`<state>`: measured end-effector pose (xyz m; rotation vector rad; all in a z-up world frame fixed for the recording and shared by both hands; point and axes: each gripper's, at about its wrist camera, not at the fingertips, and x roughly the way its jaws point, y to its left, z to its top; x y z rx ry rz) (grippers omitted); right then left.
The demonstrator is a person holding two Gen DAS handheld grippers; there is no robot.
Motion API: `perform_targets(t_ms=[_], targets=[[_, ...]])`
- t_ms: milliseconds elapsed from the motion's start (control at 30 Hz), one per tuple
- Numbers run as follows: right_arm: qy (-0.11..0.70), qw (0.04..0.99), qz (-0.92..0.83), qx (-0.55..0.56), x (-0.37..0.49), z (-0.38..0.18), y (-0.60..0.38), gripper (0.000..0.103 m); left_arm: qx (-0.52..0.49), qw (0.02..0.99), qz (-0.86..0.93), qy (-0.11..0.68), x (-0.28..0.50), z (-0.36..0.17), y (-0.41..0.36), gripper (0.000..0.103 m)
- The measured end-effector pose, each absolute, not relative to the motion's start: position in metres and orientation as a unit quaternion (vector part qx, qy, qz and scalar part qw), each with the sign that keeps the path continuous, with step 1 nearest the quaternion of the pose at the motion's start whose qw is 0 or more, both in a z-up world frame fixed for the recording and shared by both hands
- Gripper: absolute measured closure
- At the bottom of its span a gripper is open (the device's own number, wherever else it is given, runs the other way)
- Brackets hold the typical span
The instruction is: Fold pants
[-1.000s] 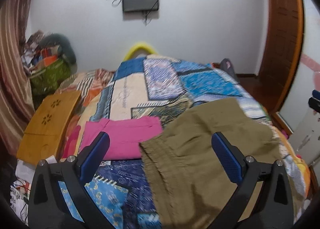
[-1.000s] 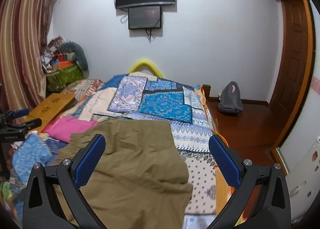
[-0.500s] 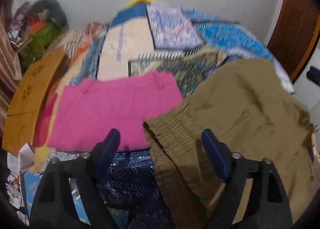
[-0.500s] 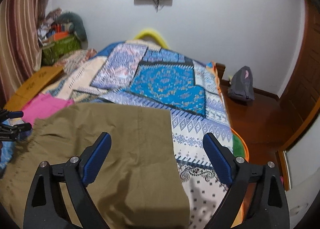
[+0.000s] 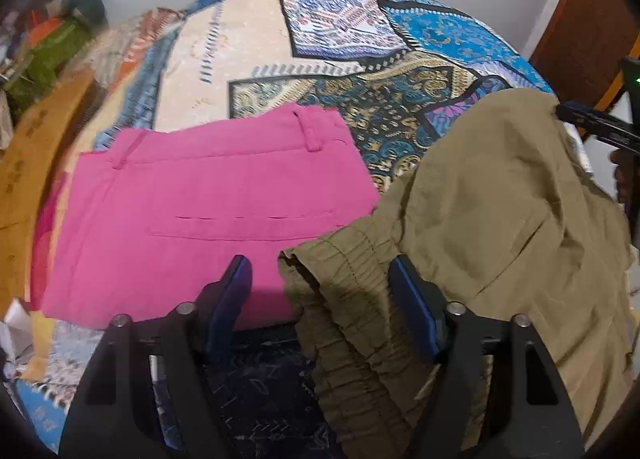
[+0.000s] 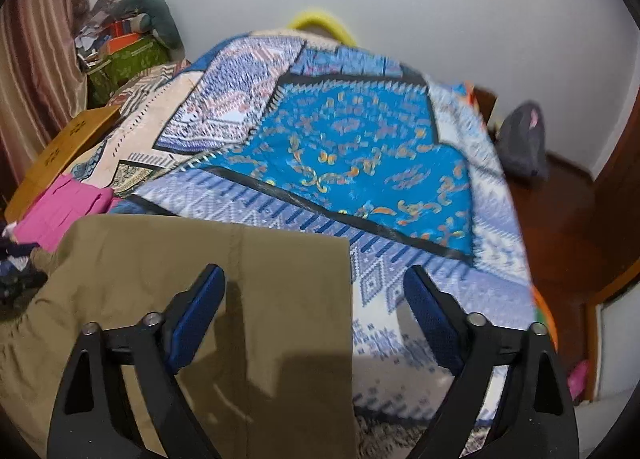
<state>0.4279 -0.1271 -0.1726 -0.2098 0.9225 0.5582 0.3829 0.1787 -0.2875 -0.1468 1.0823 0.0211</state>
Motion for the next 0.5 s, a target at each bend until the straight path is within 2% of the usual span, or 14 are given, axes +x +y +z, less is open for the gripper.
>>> perform_targets(t_ms=[100,267,333,367,500], targets=[[0.459,0.839,0.281,-0.087,0.437,-0.182,-0.126,0.049,-0.097,0.847,-0.019,0.522,0.385,-0.291,0.182,0.049],[0.453,0.839,0.290,-0.086,0.435,-0.180,-0.123,0.067,-0.086,0.849,-0.018,0.521,0.386,-0.288,0.177,0.057],[0.448,0.841,0.287,-0.097,0.433,-0.179,-0.122,0.082,-0.069,0.855,0.003,0.515,0.386,-0.284,0.174,0.070],[0.446,0.843,0.283,-0.102,0.433,-0.177,-0.121,0.092,-0.065,0.856,0.008,0.513,0.385,-0.281,0.173,0.071],[0.433,0.849,0.281,-0.110,0.430,-0.170,-0.121,0.097,-0.033,0.867,0.030,0.497,0.384,-0.269,0.167,0.087]])
